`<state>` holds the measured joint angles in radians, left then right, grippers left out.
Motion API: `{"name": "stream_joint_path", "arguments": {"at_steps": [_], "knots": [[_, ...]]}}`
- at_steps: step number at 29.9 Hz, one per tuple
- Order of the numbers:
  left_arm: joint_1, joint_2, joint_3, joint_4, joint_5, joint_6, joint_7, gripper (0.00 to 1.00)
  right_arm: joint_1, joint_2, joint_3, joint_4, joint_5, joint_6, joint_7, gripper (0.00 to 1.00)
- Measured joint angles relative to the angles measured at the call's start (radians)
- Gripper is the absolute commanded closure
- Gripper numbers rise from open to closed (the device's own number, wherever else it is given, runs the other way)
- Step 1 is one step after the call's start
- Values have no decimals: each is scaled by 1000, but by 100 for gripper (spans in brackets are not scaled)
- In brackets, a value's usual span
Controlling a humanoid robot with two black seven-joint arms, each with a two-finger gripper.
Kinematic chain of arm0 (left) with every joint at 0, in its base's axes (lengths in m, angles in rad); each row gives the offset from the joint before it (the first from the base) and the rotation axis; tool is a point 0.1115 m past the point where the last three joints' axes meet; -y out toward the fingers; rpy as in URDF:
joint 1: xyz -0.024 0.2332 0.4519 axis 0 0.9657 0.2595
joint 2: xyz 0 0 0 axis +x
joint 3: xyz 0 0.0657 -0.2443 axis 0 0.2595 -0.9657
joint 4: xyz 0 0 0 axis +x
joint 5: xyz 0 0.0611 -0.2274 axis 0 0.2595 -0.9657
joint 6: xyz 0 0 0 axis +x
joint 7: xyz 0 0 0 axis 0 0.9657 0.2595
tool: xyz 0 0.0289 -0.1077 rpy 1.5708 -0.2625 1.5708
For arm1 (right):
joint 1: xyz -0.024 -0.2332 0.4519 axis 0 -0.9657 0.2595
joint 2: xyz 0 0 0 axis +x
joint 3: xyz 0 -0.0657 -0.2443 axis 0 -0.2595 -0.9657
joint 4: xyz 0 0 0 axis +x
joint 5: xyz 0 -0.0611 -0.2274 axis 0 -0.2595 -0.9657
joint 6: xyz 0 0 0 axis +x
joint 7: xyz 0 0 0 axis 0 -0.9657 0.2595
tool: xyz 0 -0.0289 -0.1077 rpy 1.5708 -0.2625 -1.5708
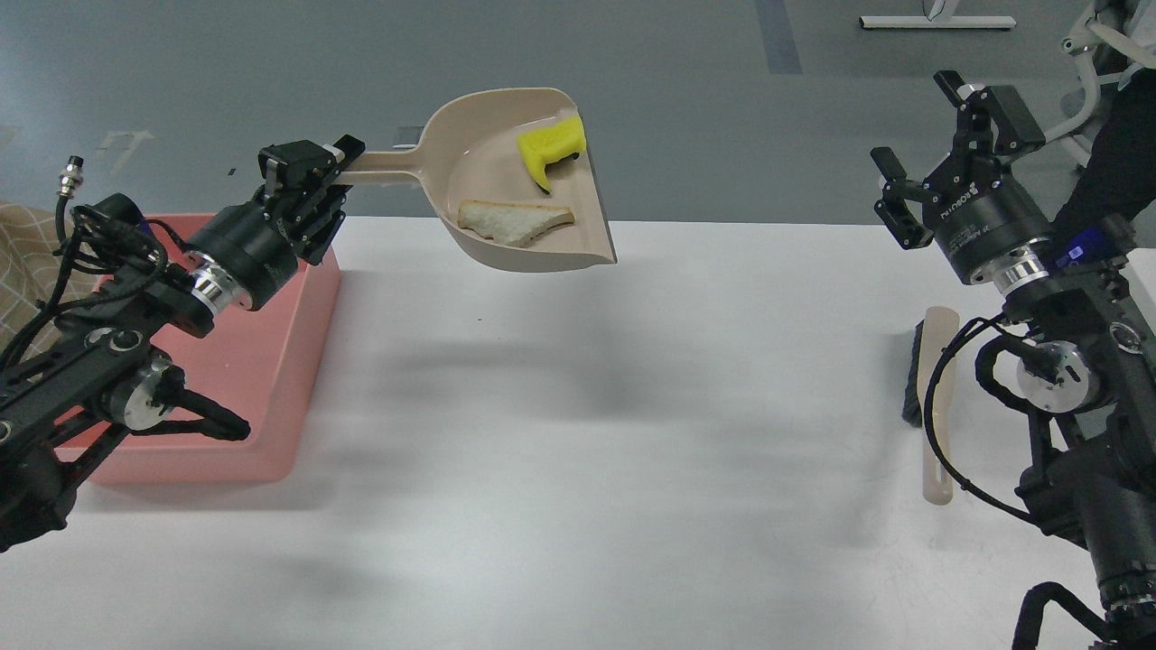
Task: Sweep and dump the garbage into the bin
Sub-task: 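Lift the loaded dustpan over the pink bin with the left gripper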
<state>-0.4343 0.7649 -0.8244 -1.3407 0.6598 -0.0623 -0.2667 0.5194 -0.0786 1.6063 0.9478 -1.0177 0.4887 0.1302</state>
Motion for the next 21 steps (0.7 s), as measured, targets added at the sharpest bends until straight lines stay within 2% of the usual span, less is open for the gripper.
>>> {"name": "stream_joint_path", "arguments": {"at_steps": [5,14,21], "knots": [[15,64,0,0,-33,-12,-11,96,0,18,1,-30,1,0,26,3],[87,157,-51,0,-96,-77,-24,96,-5,22,1,-70,1,0,29,3],[144,244,-61,3,-97,-94,-54,96,-15,20,3,-80,3,0,35,2]]}}
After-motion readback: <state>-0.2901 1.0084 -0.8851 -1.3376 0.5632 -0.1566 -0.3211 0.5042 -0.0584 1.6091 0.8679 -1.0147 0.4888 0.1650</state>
